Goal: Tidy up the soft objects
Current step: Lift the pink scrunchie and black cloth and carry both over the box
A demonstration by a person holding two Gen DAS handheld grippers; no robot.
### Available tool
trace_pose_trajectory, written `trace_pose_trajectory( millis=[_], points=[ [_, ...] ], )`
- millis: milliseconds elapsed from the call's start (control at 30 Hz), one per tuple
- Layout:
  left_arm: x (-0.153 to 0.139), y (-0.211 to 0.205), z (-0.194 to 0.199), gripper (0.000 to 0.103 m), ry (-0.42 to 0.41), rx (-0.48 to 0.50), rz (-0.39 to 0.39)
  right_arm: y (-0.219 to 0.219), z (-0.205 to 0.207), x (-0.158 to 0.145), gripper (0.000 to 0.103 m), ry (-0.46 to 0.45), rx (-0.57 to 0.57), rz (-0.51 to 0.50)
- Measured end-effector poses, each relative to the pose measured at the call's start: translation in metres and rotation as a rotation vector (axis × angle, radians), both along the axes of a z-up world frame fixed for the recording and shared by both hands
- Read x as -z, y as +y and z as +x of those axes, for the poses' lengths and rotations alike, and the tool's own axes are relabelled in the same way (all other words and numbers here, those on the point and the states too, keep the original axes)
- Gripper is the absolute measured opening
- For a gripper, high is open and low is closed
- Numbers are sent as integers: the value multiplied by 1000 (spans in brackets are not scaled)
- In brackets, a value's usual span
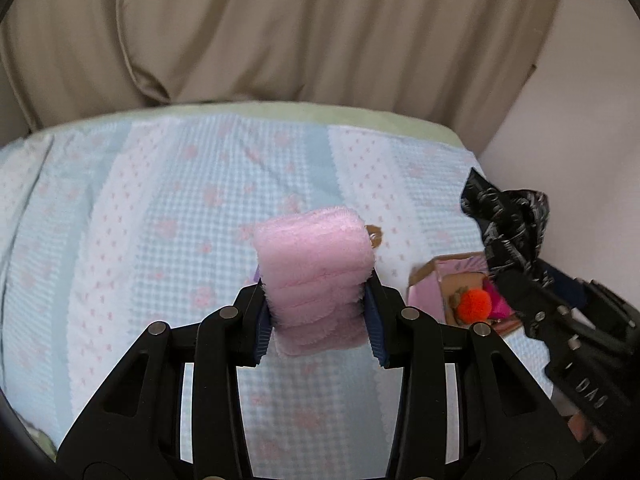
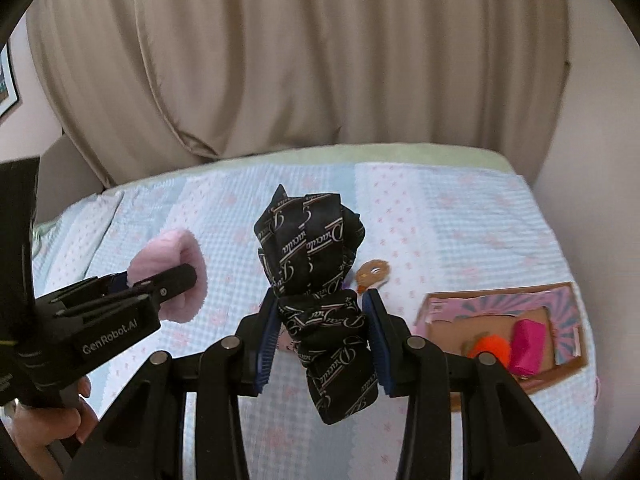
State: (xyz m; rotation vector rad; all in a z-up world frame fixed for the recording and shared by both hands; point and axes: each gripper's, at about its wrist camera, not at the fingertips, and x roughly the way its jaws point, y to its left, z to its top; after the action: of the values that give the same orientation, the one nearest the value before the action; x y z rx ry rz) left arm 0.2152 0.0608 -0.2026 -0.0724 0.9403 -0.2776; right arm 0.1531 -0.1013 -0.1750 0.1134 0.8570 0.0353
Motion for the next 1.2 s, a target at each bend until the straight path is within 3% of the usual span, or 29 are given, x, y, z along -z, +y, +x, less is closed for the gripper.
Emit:
trace_pose_trajectory(
  millis=[400,633,767,967,1200],
  points=[
    [-58,-96,-62,36,-50,27,-10,-105,-57,-48,38,-23,52,28],
    [-60,-176,-78,36,-37,-4,-42,-204,-72,-52,38,7,89,38],
    [-47,-215,-78,36,-5,0,-62,-251,-72,-42,38,51,106,25],
    [-15,-256,-65,36,61,10,-31,-294,-59,-14,38,132,129,47],
    [54,-285,-37,36,191,66,37,-315,-27,41,38,259,164,102]
  ],
)
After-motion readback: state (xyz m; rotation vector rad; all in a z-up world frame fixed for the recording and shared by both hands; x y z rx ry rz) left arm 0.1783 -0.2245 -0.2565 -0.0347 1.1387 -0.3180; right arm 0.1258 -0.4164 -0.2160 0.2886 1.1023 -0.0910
